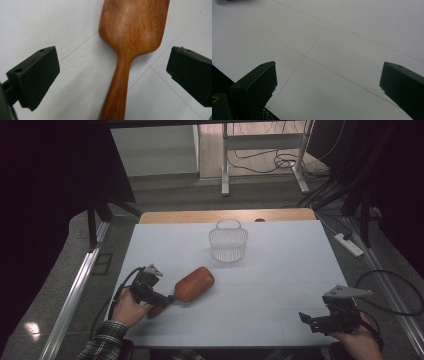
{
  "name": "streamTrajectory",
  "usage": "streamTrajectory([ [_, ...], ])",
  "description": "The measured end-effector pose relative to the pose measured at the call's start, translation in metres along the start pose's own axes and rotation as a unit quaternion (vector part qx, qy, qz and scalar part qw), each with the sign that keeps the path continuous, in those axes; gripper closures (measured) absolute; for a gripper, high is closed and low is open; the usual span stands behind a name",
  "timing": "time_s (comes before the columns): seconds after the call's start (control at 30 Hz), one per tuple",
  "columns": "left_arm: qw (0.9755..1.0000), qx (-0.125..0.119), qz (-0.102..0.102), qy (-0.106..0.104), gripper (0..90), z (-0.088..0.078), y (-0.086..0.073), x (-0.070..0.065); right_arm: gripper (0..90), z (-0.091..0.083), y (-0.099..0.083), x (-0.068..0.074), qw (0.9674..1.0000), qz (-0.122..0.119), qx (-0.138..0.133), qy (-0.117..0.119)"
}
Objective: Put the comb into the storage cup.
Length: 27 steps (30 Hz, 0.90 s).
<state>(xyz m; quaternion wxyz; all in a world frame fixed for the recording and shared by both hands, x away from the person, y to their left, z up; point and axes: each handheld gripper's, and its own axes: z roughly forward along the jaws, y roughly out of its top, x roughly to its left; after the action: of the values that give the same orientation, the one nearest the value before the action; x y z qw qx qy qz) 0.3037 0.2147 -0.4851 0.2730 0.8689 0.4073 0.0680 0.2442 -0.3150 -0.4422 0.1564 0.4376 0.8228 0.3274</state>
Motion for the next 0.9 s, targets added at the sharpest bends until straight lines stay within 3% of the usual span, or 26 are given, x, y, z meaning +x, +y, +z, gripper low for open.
streamTrajectory([
  [0.37,0.9989,0.035,0.031,0.007,0.0,0.022,-0.003,-0.007,1.3,0.000,0.000,0.000,1.0000,-0.001,0.000,0.002],
  [0.53,0.9986,0.041,0.032,-0.011,0.0,0.029,-0.004,-0.006,1.3,0.000,0.000,0.000,1.0000,-0.003,0.001,0.002],
  [0.9,0.9967,0.075,0.031,0.001,0.0,0.035,-0.003,-0.009,1.3,0.000,0.000,0.000,1.0000,-0.004,0.001,0.001],
])
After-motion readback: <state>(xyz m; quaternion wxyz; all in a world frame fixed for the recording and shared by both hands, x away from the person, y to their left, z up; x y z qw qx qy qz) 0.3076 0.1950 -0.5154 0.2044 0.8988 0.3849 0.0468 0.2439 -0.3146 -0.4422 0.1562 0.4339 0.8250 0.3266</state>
